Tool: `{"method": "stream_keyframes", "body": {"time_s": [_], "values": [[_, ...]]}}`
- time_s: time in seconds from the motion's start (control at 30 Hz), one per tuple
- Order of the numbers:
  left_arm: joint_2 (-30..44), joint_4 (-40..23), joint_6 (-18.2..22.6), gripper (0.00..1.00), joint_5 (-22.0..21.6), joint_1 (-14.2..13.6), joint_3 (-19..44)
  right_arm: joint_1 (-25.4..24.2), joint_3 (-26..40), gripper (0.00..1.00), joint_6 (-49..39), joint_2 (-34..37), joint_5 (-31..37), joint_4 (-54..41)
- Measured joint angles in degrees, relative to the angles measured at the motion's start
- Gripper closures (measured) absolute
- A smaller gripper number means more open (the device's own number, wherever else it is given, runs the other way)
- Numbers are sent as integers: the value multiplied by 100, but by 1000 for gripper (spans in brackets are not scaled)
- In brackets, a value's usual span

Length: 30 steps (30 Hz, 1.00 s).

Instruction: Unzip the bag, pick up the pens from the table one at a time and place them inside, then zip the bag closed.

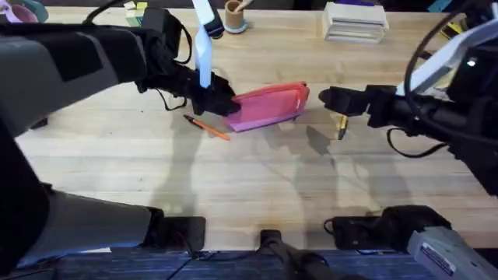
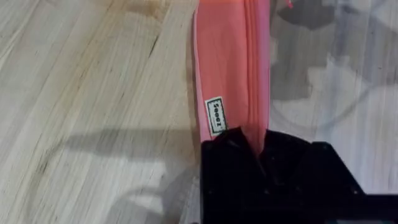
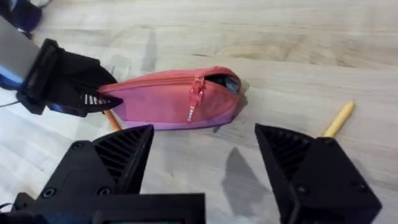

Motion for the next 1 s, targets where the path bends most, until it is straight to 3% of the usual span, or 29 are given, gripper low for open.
{"method": "stream_keyframes", "body": {"time_s": [0.33, 0.77, 1.0], "values": [[1, 0, 0, 957, 0, 0, 0, 530, 4, 5, 549, 826, -39, 771], [1, 0, 0, 958, 0, 0, 0, 585, 9, 5, 1109, 1582, -37, 1324], [1, 0, 0, 958, 0, 0, 0, 845, 9, 4, 1165, 1829, -27, 1519]]}}
